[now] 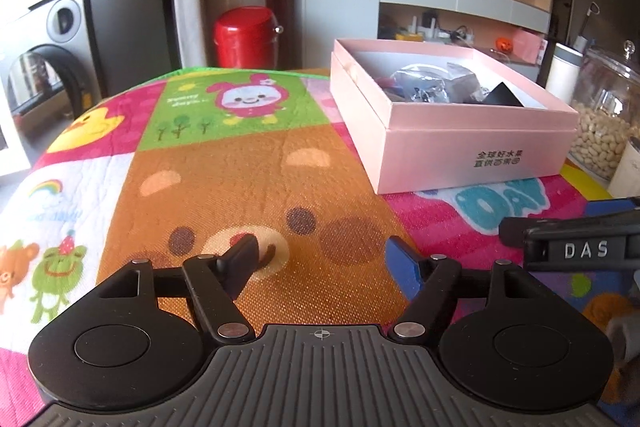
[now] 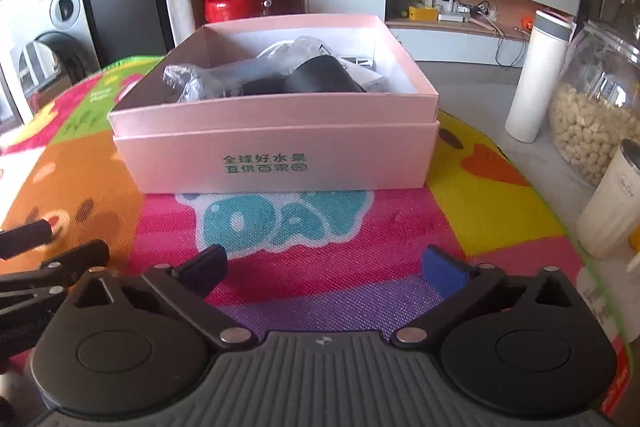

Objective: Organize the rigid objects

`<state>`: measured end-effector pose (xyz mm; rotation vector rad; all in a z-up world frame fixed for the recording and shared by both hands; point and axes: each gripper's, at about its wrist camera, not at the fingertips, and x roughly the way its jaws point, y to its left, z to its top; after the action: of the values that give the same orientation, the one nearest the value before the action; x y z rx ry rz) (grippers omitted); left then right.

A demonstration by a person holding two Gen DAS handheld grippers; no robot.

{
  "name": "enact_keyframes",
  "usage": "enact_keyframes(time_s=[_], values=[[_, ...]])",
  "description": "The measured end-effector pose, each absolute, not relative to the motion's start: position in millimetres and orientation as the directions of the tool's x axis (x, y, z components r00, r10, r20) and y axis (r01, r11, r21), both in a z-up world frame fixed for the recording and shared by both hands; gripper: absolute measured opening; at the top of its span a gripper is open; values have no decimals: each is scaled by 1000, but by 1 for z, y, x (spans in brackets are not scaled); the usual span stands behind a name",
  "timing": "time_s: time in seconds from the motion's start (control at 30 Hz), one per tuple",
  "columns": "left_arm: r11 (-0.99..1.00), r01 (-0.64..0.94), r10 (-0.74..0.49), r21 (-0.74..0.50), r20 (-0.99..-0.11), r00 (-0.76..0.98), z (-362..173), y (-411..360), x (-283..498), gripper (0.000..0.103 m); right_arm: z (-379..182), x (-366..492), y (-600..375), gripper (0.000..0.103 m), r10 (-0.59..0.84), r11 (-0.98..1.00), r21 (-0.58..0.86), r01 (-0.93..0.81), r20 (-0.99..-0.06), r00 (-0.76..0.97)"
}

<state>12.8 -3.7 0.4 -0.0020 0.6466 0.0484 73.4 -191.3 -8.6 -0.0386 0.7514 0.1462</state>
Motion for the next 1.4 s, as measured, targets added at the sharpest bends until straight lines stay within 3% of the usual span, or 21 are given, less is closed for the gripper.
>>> enact_keyframes(time_s=[1.4], values=[[998,-51,55,22,-602,796,0,-8,14,78,-17,52,-190,103,109,992,10,-129,-606,788]])
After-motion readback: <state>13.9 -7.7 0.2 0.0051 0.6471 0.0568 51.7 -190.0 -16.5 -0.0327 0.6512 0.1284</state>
